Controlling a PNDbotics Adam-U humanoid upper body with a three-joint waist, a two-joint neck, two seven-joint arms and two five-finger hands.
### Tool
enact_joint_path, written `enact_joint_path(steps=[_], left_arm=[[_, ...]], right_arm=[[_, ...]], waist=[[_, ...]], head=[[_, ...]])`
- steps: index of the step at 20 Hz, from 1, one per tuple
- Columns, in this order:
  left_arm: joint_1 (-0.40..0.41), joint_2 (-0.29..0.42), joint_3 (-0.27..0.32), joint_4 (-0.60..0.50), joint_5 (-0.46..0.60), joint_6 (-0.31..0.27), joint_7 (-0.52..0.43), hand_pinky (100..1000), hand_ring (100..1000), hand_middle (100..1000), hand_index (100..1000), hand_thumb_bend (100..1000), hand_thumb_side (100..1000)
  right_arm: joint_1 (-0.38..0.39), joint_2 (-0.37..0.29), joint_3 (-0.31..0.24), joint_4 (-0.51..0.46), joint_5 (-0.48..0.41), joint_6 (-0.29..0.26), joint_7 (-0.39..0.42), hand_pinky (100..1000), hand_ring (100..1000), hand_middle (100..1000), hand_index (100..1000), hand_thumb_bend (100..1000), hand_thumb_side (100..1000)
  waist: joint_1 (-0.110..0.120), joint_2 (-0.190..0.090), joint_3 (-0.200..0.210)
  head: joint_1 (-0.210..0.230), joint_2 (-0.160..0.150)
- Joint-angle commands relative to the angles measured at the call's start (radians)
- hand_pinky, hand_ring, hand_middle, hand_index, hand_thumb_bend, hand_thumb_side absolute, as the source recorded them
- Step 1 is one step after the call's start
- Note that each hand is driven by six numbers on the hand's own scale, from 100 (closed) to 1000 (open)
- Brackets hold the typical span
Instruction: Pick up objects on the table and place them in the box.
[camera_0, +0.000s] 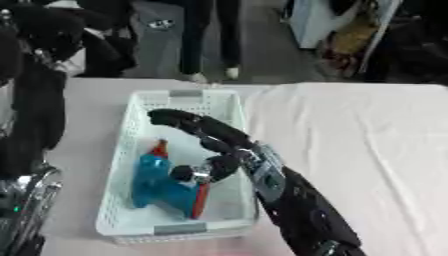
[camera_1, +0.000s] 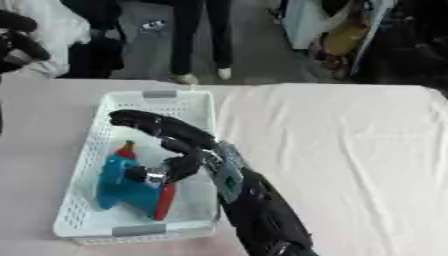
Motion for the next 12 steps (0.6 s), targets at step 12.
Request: enact_joint_path(steps=[12], left_arm=[[-0.016,0.003,0.007,-0.015,-0.002,-0.001,0.002,504,627,740,666,188,828]], right_arm=[[-0.041,-0.058,-0.021,-0.028,-0.025,-0.048,-0.024,942,846,952,1000,510,1000]], waist=[[0.003,-0.015,-0.001]], head=[[0.003,-0.017]])
